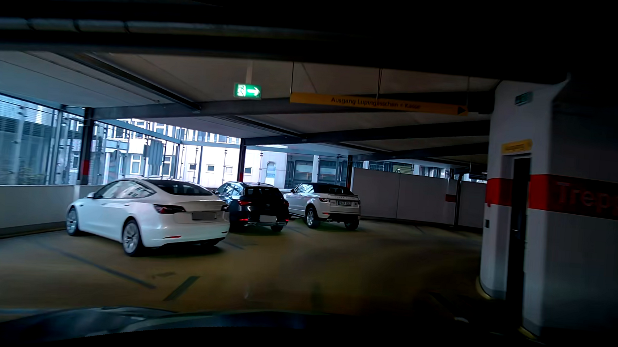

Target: Follow the waypoints while adhering to traffic rules and regulations

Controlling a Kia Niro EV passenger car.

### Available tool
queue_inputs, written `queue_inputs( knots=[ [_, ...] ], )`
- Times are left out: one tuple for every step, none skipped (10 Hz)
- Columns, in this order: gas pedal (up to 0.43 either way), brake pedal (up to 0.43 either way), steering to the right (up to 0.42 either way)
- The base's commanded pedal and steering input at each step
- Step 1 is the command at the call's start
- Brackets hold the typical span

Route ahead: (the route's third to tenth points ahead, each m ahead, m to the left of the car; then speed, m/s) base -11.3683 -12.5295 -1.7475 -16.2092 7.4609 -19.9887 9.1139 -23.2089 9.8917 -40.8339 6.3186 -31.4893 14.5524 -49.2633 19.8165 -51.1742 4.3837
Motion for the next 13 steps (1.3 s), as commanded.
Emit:
queue_inputs(
  knots=[
    [0.0,0.122,0.082],
    [0.0,0.122,0.096],
    [0.0,0.122,0.109],
    [0.0,0.122,0.118],
    [0.0,0.116,0.131],
    [0.0,0.116,0.146],
    [0.0,0.116,0.158],
    [0.0,0.091,0.183],
    [0.0,0.0,0.21],
    [0.0,0.0,0.228],
    [0.0,0.0,0.239],
    [0.0,0.0,0.259],
    [0.0,0.0,0.283]
  ],
)
